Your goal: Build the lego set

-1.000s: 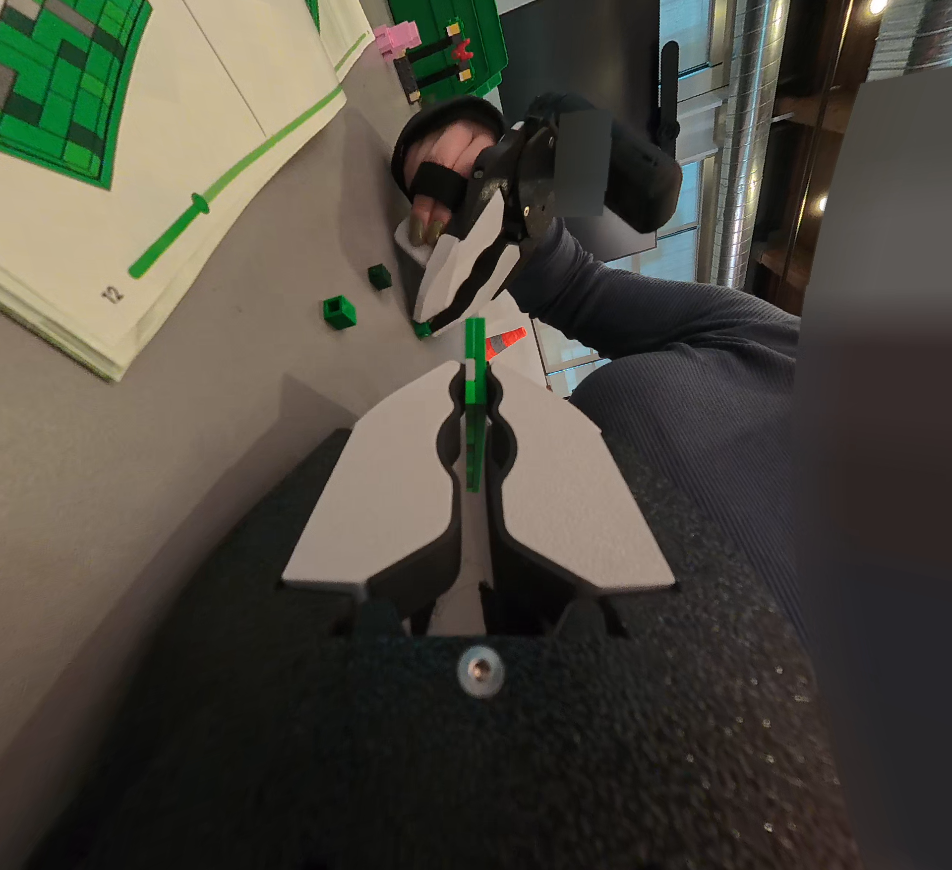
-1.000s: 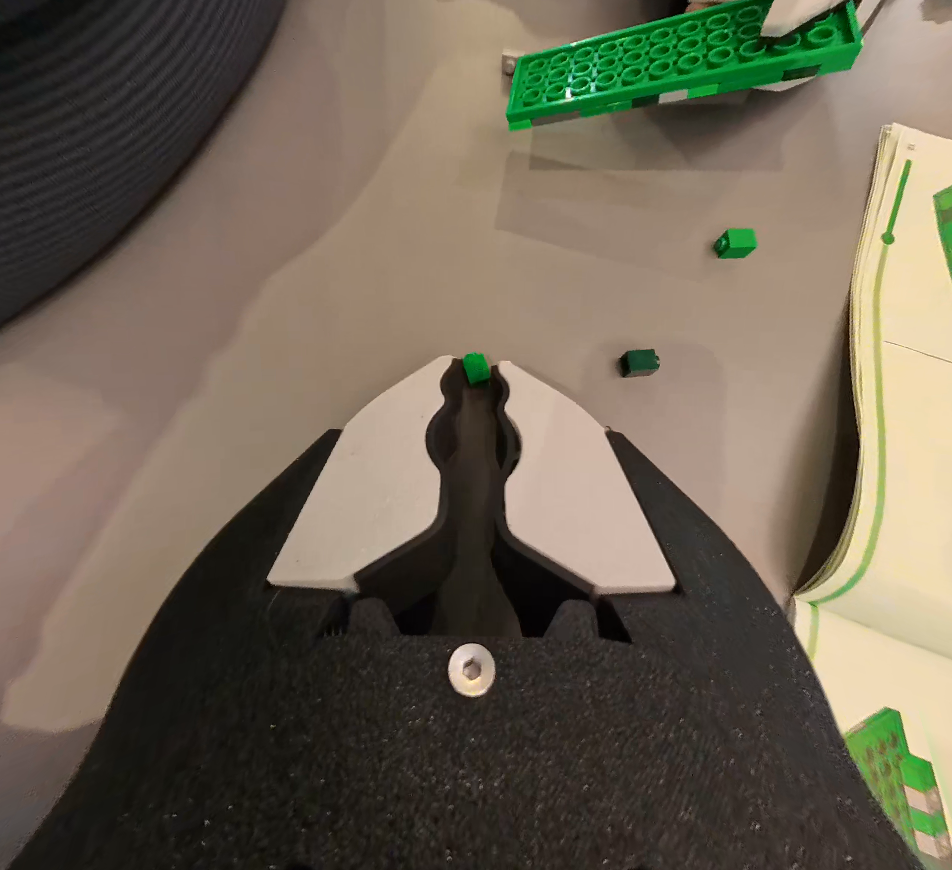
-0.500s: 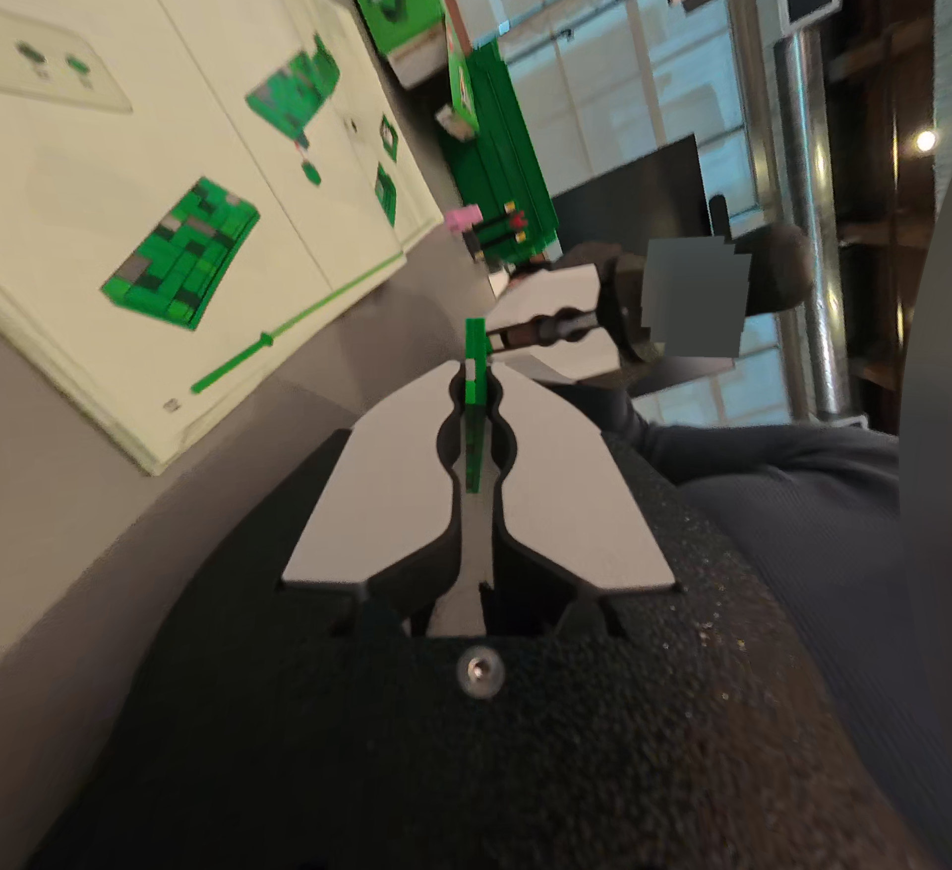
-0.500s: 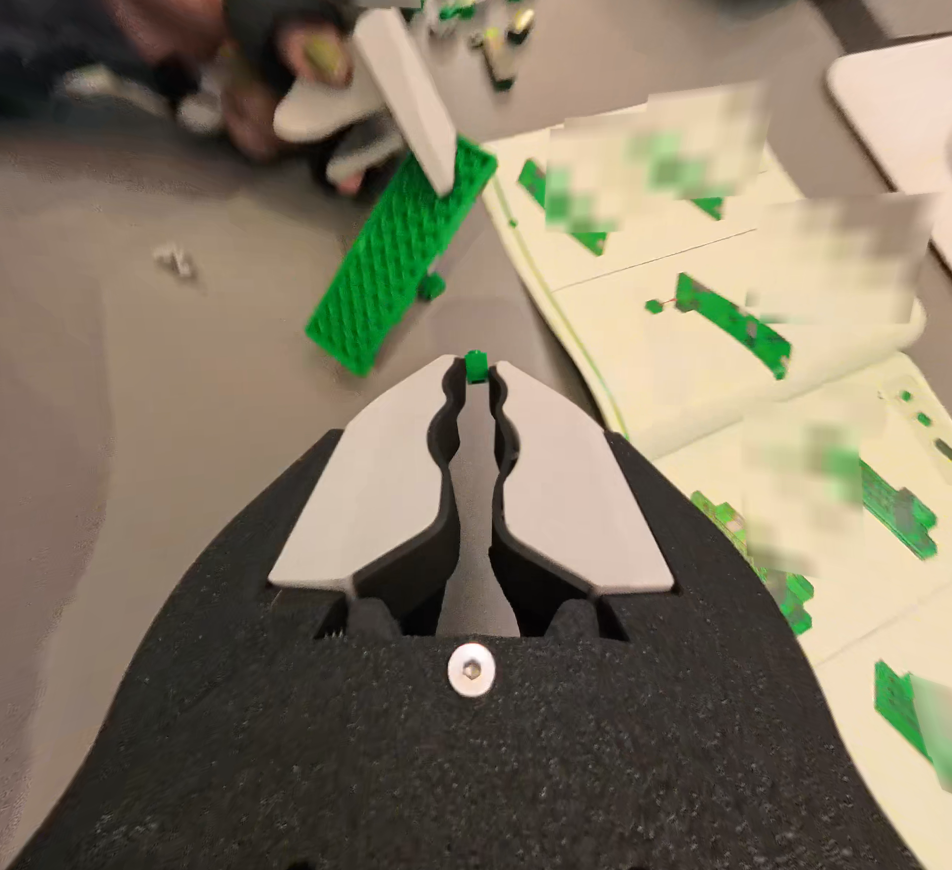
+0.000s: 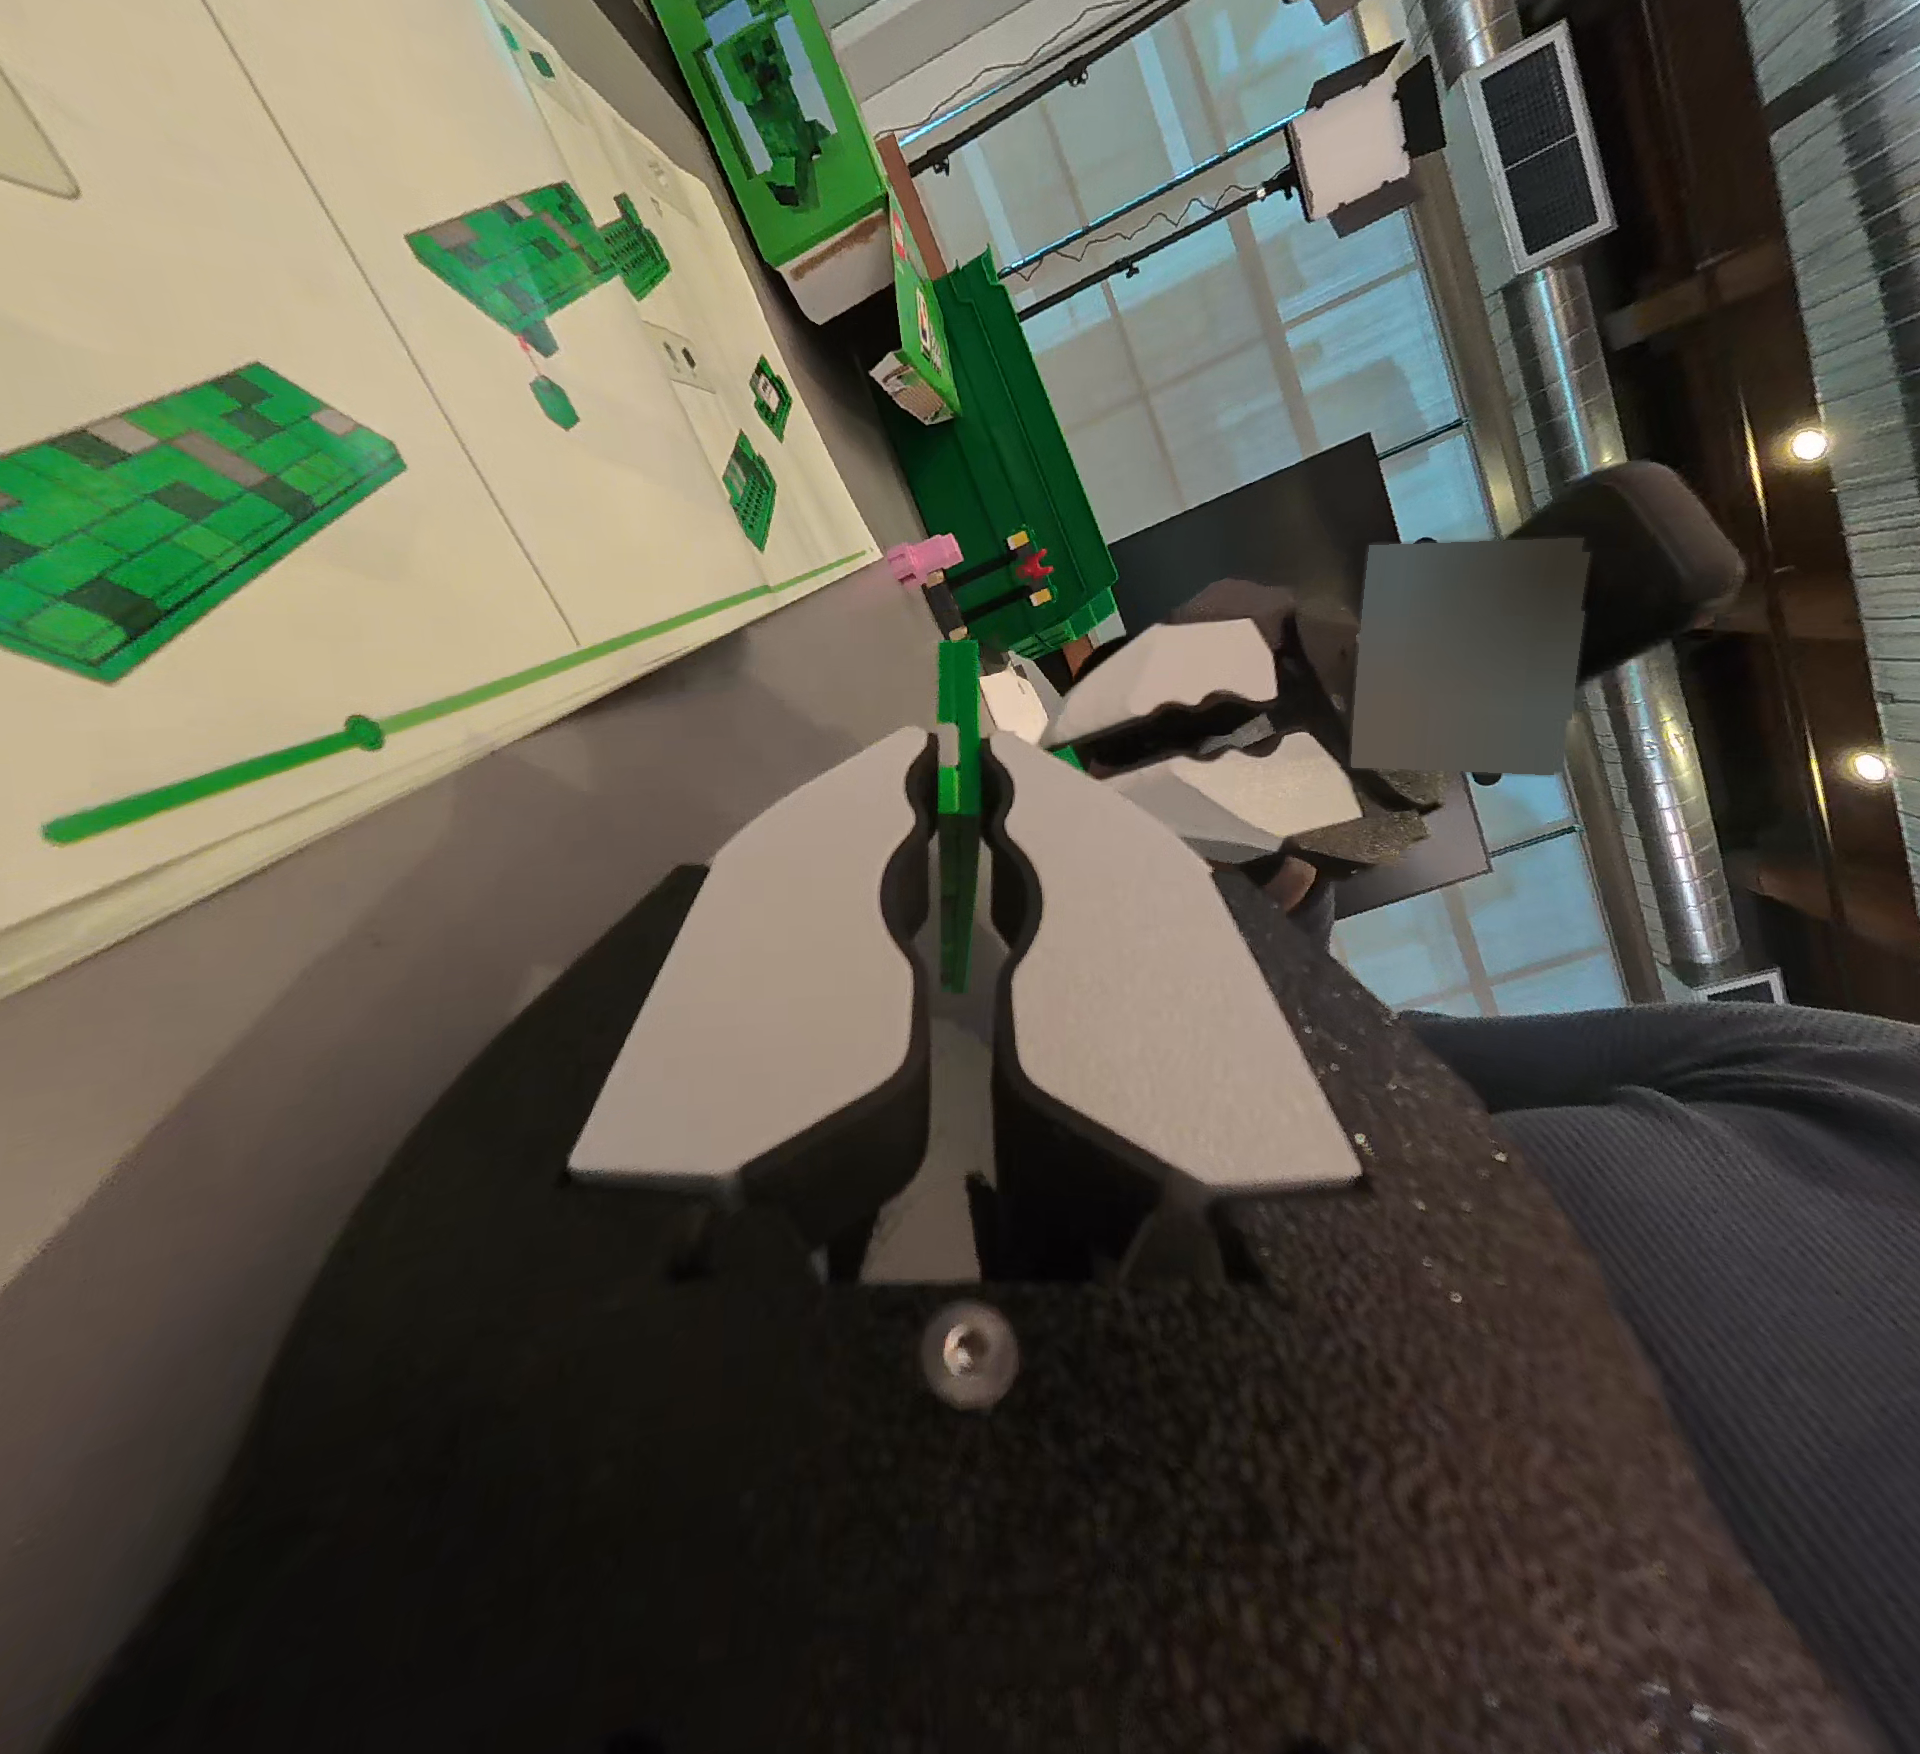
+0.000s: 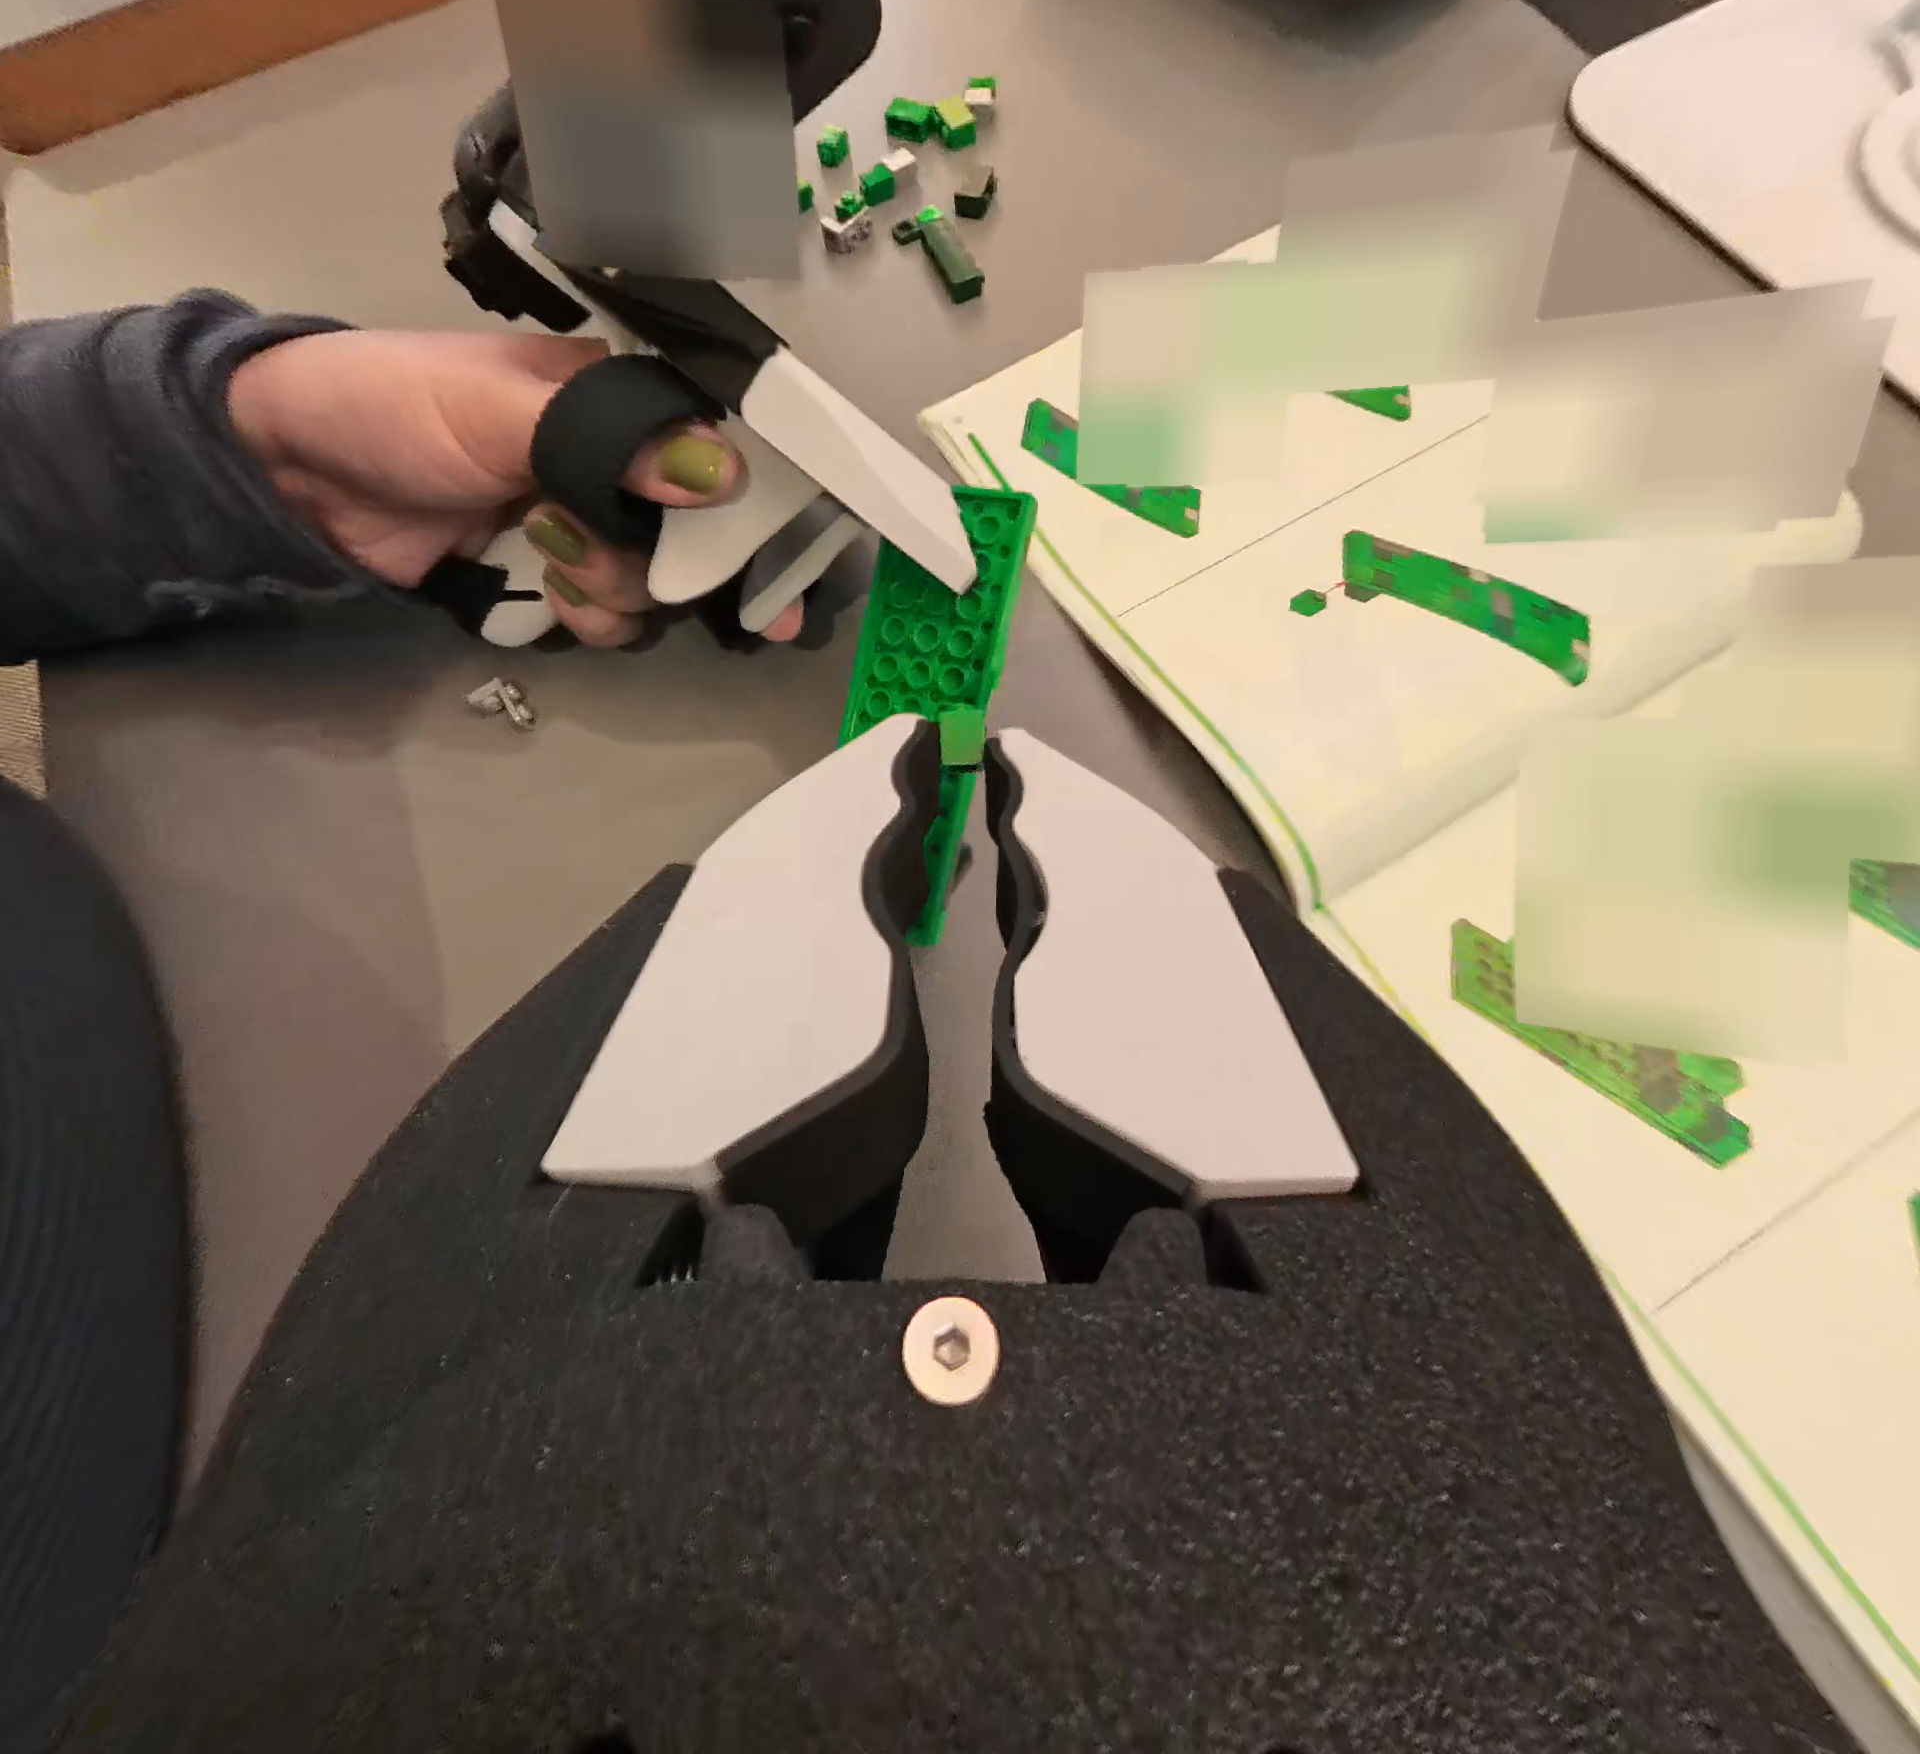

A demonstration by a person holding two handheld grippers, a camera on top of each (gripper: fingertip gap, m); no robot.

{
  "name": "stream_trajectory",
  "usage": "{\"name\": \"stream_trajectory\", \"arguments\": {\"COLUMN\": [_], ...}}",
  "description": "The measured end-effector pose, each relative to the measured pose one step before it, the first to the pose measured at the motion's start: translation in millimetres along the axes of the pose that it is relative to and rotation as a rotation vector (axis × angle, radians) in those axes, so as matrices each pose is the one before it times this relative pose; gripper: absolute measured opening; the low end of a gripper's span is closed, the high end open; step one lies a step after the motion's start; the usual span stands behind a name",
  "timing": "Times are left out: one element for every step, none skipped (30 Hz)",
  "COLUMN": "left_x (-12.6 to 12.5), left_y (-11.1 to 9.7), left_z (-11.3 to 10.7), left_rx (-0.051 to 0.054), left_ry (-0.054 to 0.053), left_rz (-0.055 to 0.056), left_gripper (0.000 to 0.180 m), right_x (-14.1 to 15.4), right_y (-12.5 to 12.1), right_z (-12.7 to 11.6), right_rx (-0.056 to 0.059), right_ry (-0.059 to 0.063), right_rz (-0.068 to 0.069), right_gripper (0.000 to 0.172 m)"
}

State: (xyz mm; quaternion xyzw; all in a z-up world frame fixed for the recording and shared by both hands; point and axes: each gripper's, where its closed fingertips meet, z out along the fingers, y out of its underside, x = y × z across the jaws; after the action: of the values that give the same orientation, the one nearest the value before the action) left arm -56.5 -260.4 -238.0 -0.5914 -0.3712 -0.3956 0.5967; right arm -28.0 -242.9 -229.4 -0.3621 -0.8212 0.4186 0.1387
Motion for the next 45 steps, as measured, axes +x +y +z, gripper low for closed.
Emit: {"name": "stream_trajectory", "arguments": {"left_x": [0.45, 0.7, 0.58, 0.37, 0.15, 0.01, -0.01, 0.23, 0.29, 0.27, 0.15, 0.13, 0.09, 0.06, 0.06, 0.04, 0.2, 0.22, 0.18, 0.15, 0.22, 0.18, 0.21, 0.3, 0.21, 0.18, 0.15, 0.21, 0.42, 0.61, 0.92, 0.84, 0.66, 0.63, 0.63, 0.6, 0.81, 0.68, 0.08, 0.55, 0.53, 0.38, 0.65, 0.9, 1.39], "left_y": [0.31, 0.79, 0.87, 0.61, 0.41, 0.44, 0.42, 0.43, 0.27, 0.21, 0.05, 0.16, 0.21, 0.07, -0.17, -0.18, -0.07, -0.05, 0.17, 0.27, 0.24, 0.23, 0.14, 0.04, -0.04, 0.04, 0.12, 0.45, 0.87, 1.03, 1.24, 1.24, 1.18, 0.9, 0.77, 0.54, 0.44, 0.28, 0.08, 0.32, 0.18, -0.07, -0.03, -0.08, -0.1], "left_z": [-0.01, 0.16, 0.34, 0.2, 0.22, 0.22, 0.2, 0.09, 0.12, 0.02, -0.05, -0.19, -0.25, -0.23, -0.35, -0.3, -0.25, -0.03, 0.04, 0.06, 0.1, 0.07, -0.02, -0.06, -0.16, -0.05, -0.01, 0.23, 0.37, 0.5, 0.57, 0.51, 0.56, 0.38, 0.2, 0.03, -0.05, -0.27, -0.34, -0.12, -0.1, -0.05, -0.18, -0.12, -0.25], "left_rx": [-0.0028, -0.0061, -0.0064, -0.0044, -0.0028, -0.0027, -0.0029, -0.003, -0.0025, -0.0013, -0.0007, -0.0012, -0.0019, -0.0016, -0.0003, 0.0004, -0.0002, -0.0012, -0.0019, -0.0019, -0.0016, -0.0018, -0.0015, -0.0007, -0.0004, -0.0004, -0.0013, -0.0037, -0.0063, -0.0076, -0.0083, -0.0091, -0.0084, -0.0065, -0.0049, -0.004, -0.0033, -0.0018, -0.0009, -0.0027, -0.0014, 0.0006, -0.0004, -0.0005, 0.0002], "left_ry": [0.0038, 0.0053, 0.0041, 0.0016, 0.0, -0.0009, -0.0004, 0.0011, 0.0018, 0.0013, 0.0007, 0.0008, 0.0012, 0.0011, 0.0012, 0.0021, 0.0034, 0.0037, 0.0028, 0.0016, 0.001, 0.0014, 0.0022, 0.0025, 0.0026, 0.0021, 0.0016, 0.0018, 0.0023, 0.0029, 0.0046, 0.0043, 0.0032, 0.0034, 0.0035, 0.0039, 0.0064, 0.0059, 0.0028, 0.0047, 0.0039, 0.0028, 0.0057, 0.0082, 0.0115], "left_rz": [-0.0014, -0.0005, 0.0008, 0.0024, 0.0025, 0.0017, 0.0011, 0.0005, 0.0003, 0.0005, 0.0006, -0.0002, -0.0009, -0.0012, -0.0015, -0.0022, -0.0033, -0.0039, -0.0027, -0.0007, 0.0004, -0.0001, -0.001, -0.0015, -0.0018, -0.0019, -0.0012, -0.0001, 0.0009, 0.0022, 0.0032, 0.0031, 0.0023, 0.0018, 0.001, -0.0001, -0.0013, -0.0031, -0.0037, -0.0024, -0.0003, 0.0, -0.002, -0.0031, -0.0017], "left_gripper": [0.006, 0.006, 0.006, 0.006, 0.006, 0.006, 0.006, 0.006, 0.006, 0.006, 0.006, 0.006, 0.006, 0.006, 0.006, 0.006, 0.006, 0.006, 0.006, 0.006, 0.006, 0.006, 0.006, 0.006, 0.006, 0.006, 0.006, 0.006, 0.006, 0.006, 0.006, 0.006, 0.006, 0.006, 0.006, 0.006, 0.006, 0.006, 0.006, 0.006, 0.006, 0.006, 0.006, 0.006, 0.006], "right_x": [2.39, 4.21, 4.4, 4.23, 4.07, 3.44, 1.1, -0.25, -1.56, -1.79, -1.88, -4.28, -2.46, -3.12, -3.91, -2.01, -1.33, -0.3, 0.01, -0.36, -0.79, -3.28, -1.78, -0.57, 1.1, 1.95, -0.38, -4.41, -5.35, -6.78, -7.74, -3.74, -4.1, -2.75, 0.87, -0.11, -1.52, 0.57, 1.0, 1.64, -0.21, -0.42, -1.17, -1.23, -1.81], "right_y": [3.18, 3.45, 4.15, 5.37, 7.43, 9.17, 10.39, 8.71, 5.8, 2.96, 0.79, 0.84, 2.47, 3.29, 3.79, 3.76, 2.45, -0.24, 0.28, 0.52, 1.37, 0.65, -0.04, 1.78, -0.72, -3.82, -6.83, -9.05, -9.84, -8.76, -6.48, -3.77, -1.5, -0.78, -0.82, -1.3, -1.67, -1.07, 0.08, 0.08, -0.15, -0.49, -0.49, -0.57, -1.04], "right_z": [-0.25, -0.86, -1.31, -1.27, -0.9, -0.26, 0.51, 1.49, 2.05, 2.5, 2.52, 2.42, 2.02, 1.89, 1.88, 1.76, 1.29, -0.28, -0.22, -0.35, -0.06, -0.14, -0.43, -0.9, -2.22, -3.45, -4.11, -3.53, -1.77, 0.64, 2.62, 4.11, 4.37, 4.26, 3.5, 2.73, 2.07, 1.2, 0.61, 0.13, 0.02, 0.04, -0.01, -0.18, -0.31], "right_rx": [-0.0097, -0.0108, -0.0175, -0.0278, -0.0416, -0.0526, -0.0576, -0.0433, -0.014, 0.0107, 0.0337, 0.0342, 0.0169, 0.0034, -0.0064, -0.0131, -0.0063, 0.0099, 0.0023, 0.0006, -0.0034, 0.0019, 0.0019, -0.0162, 0.0031, 0.0207, 0.0378, 0.0509, 0.0553, 0.0485, 0.0348, 0.0212, 0.0097, 0.0072, 0.0081, 0.0114, 0.0126, 0.0088, 0.0006, 0.0005, 0.0025, 0.006, 0.007, 0.0092, 0.0124], "right_ry": [0.0043, 0.0213, 0.0263, 0.0282, 0.0291, 0.025, 0.0069, -0.0018, -0.0059, -0.004, -0.0018, -0.0186, -0.0076, -0.0155, -0.0224, -0.0112, -0.0072, -0.0026, -0.0049, -0.0099, -0.0117, -0.0266, -0.0156, -0.011, 0.0017, 0.007, -0.0111, -0.0383, -0.0441, -0.0532, -0.0582, -0.0318, -0.0351, -0.0247, -0.0005, -0.0081, -0.0191, -0.0072, -0.0027, 0.0055, -0.0046, -0.0057, -0.0131, -0.0162, -0.0225], "right_rz": [0.014, 0.0027, -0.0106, -0.0191, -0.0299, -0.0368, -0.0335, -0.0246, -0.0248, -0.0236, -0.0186, -0.0144, 0.0004, 0.0019, 0.003, 0.0063, 0.0023, 0.0015, 0.0059, 0.006, 0.0013, -0.006, 0.0057, 0.0029, 0.0032, 0.0096, 0.0196, 0.033, 0.0504, 0.0595, 0.0598, 0.0584, 0.0345, 0.0208, 0.0212, 0.0212, 0.0255, 0.0257, 0.017, 0.0096, 0.0089, 0.0178, 0.0203, 0.0217, 0.0254], "right_gripper": [0.008, 0.008, 0.008, 0.008, 0.008, 0.008, 0.008, 0.008, 0.008, 0.008, 0.008, 0.008, 0.008, 0.008, 0.008, 0.009, 0.009, 0.008, 0.009, 0.009, 0.01, 0.016, 0.022, 0.028, 0.034, 0.04, 0.046, 0.052, 0.049, 0.047, 0.045, 0.043, 0.042, 0.04, 0.036, 0.034, 0.031, 0.028, 0.024, 0.017, 0.016, 0.016, 0.015, 0.015, 0.014]}}
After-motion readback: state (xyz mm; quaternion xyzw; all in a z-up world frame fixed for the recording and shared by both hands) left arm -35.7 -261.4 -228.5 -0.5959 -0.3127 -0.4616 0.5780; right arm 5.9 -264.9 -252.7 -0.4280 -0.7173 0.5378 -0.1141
